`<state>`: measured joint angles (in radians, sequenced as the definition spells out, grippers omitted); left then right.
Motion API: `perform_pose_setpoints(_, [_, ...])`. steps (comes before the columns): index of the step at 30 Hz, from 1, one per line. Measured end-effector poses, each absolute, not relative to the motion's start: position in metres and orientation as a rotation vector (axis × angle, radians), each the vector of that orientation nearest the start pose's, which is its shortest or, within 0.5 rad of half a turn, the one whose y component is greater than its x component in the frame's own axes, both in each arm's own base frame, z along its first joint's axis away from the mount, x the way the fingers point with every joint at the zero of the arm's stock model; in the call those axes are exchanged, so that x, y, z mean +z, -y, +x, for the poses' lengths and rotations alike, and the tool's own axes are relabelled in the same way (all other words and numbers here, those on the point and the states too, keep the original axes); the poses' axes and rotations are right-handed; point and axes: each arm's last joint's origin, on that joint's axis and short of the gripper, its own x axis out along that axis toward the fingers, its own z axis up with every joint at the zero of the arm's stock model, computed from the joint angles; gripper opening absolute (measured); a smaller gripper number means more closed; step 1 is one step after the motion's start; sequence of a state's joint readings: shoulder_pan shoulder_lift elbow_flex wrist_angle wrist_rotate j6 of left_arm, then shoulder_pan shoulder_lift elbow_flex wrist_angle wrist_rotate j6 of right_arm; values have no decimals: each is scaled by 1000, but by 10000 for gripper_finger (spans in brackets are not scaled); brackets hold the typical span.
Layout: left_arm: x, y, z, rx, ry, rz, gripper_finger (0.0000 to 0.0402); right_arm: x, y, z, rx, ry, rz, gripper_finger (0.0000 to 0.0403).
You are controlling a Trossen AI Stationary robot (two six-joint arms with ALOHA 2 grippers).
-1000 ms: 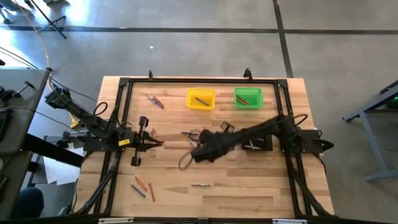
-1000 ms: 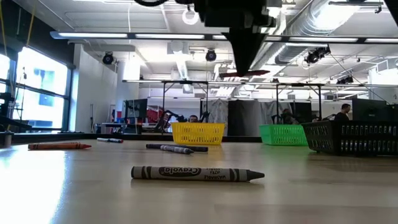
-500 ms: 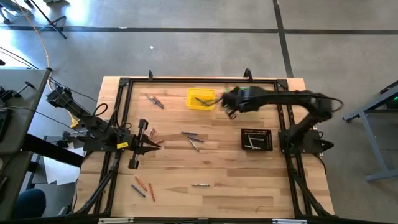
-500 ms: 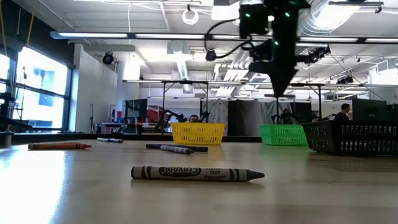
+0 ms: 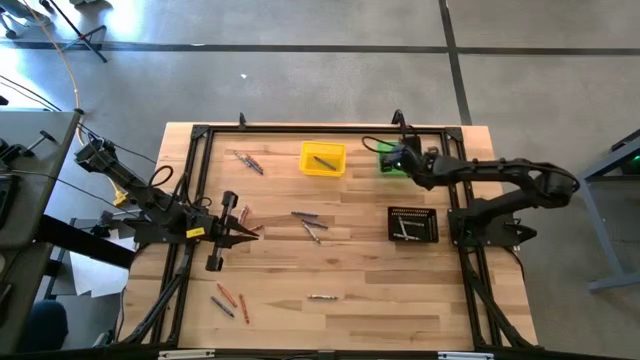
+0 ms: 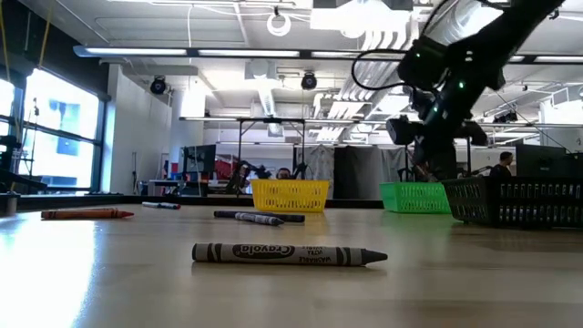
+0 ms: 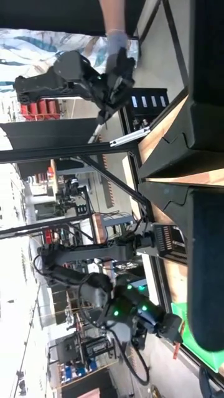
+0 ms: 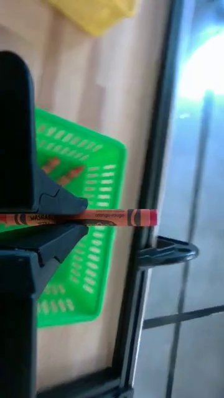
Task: Sort crayons
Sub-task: Put the orange crayon into the green bin, then put the gray crayon into the black bin
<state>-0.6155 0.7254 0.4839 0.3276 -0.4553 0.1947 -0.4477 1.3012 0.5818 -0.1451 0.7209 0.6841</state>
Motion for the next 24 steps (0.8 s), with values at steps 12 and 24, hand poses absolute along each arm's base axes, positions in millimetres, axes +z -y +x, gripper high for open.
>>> perform_pose_setpoints(12, [286, 87, 145, -151, 90, 169, 10, 150, 114, 185, -1498, -263, 421, 3])
perform_pose_setpoints(24, [285, 87, 145, -153, 77, 177, 10, 150, 114, 186, -1453, -279, 449, 77])
